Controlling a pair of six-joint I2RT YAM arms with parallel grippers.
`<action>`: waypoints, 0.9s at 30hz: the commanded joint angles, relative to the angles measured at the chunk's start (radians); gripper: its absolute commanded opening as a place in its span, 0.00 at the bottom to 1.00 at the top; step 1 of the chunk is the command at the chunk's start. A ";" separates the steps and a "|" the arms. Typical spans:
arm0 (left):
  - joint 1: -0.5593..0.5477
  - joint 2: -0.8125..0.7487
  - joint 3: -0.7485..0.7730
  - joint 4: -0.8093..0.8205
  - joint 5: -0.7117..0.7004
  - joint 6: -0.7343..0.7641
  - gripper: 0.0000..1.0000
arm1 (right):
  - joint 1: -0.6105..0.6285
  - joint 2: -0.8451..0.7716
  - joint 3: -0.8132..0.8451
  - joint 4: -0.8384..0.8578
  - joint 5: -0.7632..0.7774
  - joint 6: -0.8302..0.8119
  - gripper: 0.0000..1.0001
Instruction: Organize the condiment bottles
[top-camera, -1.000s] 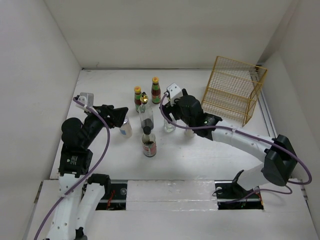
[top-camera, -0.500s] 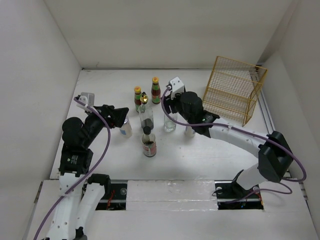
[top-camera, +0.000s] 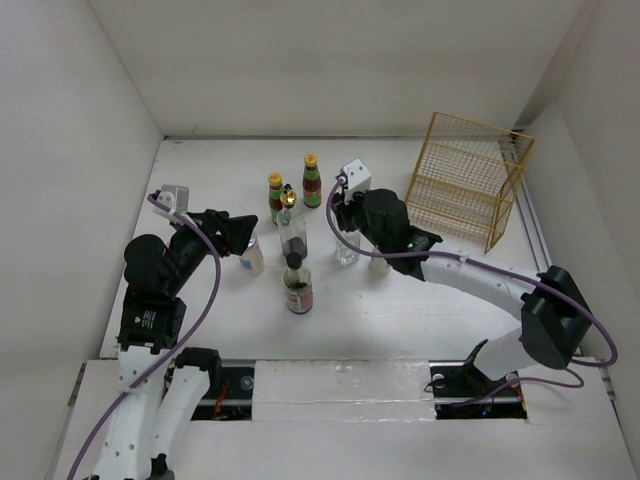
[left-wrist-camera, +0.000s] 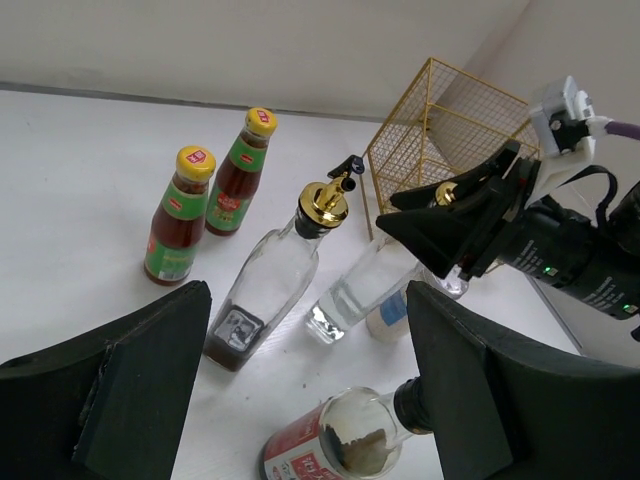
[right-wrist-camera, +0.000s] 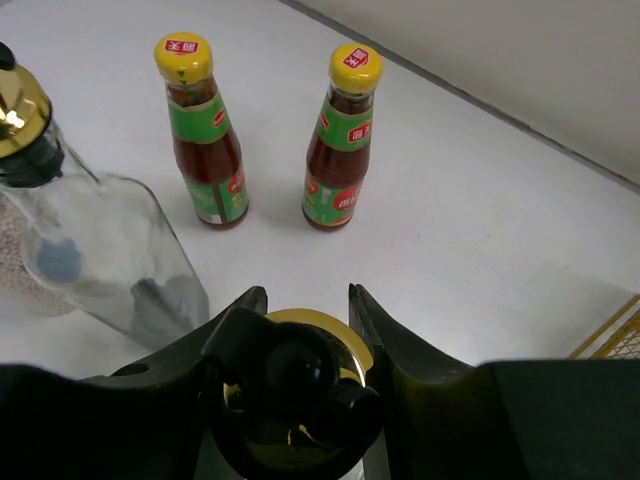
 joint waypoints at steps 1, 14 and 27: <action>0.005 -0.004 -0.006 0.045 0.012 -0.006 0.75 | -0.005 -0.121 0.140 0.051 0.010 -0.035 0.09; 0.005 -0.013 -0.003 0.032 0.012 -0.006 0.75 | -0.329 -0.069 0.540 -0.116 -0.118 -0.072 0.01; 0.005 -0.021 -0.003 0.032 0.021 -0.006 0.75 | -0.659 0.173 0.959 -0.201 -0.232 0.016 0.01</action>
